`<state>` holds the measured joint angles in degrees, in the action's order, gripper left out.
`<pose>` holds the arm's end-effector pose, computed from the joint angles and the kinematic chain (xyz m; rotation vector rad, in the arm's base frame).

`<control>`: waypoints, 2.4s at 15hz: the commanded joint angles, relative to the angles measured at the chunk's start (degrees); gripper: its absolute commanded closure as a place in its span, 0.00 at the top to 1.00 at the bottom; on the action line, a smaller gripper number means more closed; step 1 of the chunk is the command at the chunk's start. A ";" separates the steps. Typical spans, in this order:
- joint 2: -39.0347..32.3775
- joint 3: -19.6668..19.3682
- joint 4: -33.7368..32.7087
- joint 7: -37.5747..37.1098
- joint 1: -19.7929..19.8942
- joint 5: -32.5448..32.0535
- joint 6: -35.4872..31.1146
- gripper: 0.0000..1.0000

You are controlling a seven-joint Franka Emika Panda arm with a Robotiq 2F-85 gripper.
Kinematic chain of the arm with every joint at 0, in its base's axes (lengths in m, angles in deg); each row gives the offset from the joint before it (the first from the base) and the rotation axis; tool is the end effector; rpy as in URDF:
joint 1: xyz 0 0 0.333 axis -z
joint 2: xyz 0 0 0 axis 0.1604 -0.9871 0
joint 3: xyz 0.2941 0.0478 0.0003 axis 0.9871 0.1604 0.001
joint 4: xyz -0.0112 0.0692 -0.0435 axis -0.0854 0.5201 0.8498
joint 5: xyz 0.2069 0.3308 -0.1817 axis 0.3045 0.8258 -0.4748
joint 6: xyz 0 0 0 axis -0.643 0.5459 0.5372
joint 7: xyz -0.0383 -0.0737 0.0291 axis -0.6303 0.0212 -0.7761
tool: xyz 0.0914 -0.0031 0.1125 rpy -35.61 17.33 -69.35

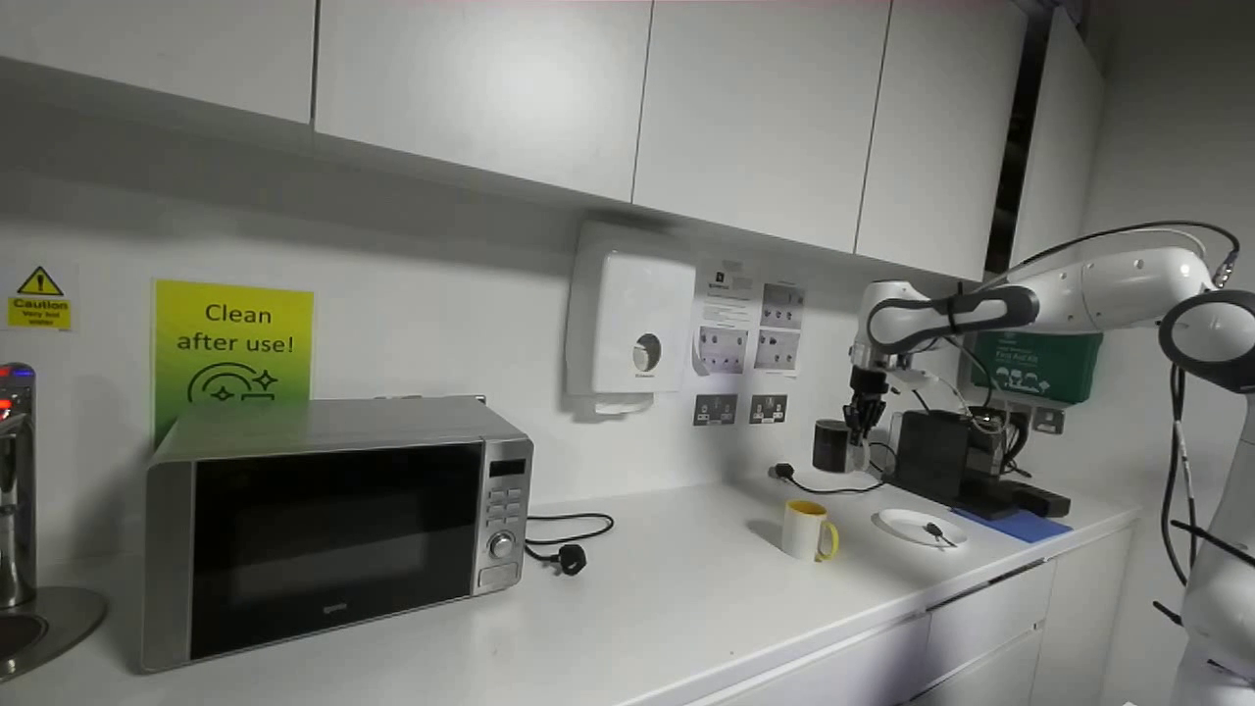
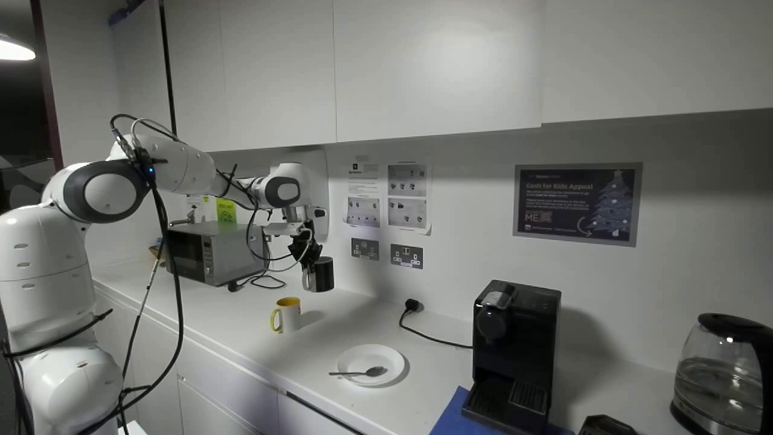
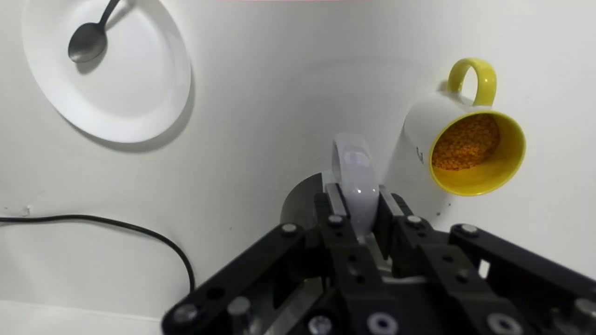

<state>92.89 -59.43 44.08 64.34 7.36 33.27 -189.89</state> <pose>0.5980 -0.0008 0.4659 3.0642 0.1730 0.1459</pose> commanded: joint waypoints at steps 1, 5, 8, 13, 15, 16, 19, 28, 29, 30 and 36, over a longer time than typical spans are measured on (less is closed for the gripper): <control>2.19 -0.66 3.50 3.45 1.48 3.98 -3.23 0.05; 2.19 -0.78 7.23 4.66 1.52 4.92 -7.12 0.05; 2.15 -0.66 10.10 5.30 1.44 3.99 -10.69 0.05; 1.84 -0.69 13.28 6.63 1.50 3.29 -13.47 0.05; 1.45 -0.73 13.83 6.88 1.56 2.95 -13.87 0.05; 1.20 -0.73 13.99 6.75 1.59 2.59 -14.01 0.05; 0.34 -0.80 14.38 6.62 1.73 1.54 -15.04 0.05; -2.86 -1.08 14.58 6.79 2.78 0.69 -20.12 0.05; -3.20 -1.06 14.58 6.78 2.89 0.60 -20.37 0.05; -3.46 -1.07 14.61 6.79 2.90 0.53 -20.51 0.05; -4.71 -0.96 14.42 6.84 2.81 0.81 -20.33 0.05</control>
<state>87.36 -60.65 58.00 69.44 9.41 34.74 -208.12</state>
